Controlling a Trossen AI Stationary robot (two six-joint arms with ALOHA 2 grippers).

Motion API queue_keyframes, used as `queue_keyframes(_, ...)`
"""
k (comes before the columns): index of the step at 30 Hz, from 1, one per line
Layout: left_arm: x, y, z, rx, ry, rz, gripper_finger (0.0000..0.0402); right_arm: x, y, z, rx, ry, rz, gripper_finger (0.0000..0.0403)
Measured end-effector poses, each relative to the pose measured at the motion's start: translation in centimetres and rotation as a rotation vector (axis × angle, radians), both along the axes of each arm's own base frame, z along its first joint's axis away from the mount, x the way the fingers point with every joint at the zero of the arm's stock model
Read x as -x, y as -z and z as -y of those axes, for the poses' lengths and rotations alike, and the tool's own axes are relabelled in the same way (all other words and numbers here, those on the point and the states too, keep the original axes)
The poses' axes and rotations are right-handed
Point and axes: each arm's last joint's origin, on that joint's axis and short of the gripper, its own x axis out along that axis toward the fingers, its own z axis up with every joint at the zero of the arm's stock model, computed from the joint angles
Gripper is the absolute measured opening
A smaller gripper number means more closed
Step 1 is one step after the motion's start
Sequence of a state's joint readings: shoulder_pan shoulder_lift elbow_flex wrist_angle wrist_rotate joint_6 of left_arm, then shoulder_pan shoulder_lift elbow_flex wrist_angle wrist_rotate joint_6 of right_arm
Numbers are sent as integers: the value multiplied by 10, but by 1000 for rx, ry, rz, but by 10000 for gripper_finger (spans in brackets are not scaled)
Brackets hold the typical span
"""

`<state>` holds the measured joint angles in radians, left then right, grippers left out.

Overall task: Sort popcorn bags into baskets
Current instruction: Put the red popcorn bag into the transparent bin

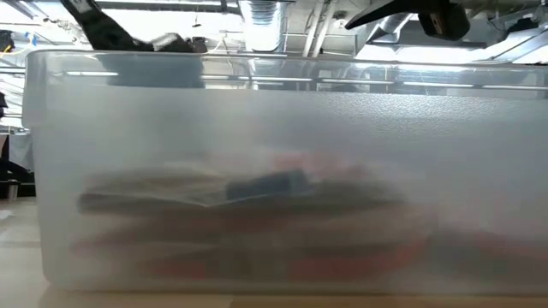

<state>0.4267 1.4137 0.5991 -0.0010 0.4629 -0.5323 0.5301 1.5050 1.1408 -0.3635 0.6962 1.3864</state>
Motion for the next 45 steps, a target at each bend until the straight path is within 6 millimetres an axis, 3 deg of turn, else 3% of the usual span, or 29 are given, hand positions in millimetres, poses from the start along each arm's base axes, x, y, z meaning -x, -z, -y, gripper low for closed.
queue_keyframes(6, 12, -49, 16, -23, -60, 176, 0, -4, -1, 8, -20, 64, 33, 190)
queue_keyframes(15, 40, -106, 42, -88, -194, 417, 0, -25, -15, 32, -36, 121, 173, 282)
queue_keyframes(20, 48, -118, 56, -85, -219, 486, 0, -42, -18, 52, 18, 146, 236, 299)
queue_keyframes(26, 47, -120, 68, -94, -220, 493, 0, -65, -17, 74, 50, 125, 321, 298)
queue_keyframes(33, 45, -119, 75, -102, -214, 488, 0, -85, 3, 92, -4, 102, 312, 294)
queue_keyframes(36, 45, -119, 77, -100, -205, 488, 0, -89, 7, 95, -5, 104, 321, 268)
queue_keyframes(38, 45, -119, 78, -103, -200, 489, 0, -90, 7, 95, -1, 93, 332, 229)
queue_keyframes(43, 45, -119, 80, -114, -178, 491, 18, -90, 6, 96, 5, 95, 335, 61)
queue_keyframes(45, 45, -119, 82, -139, -159, 491, 32, -90, 4, 96, 31, 84, 341, 23)
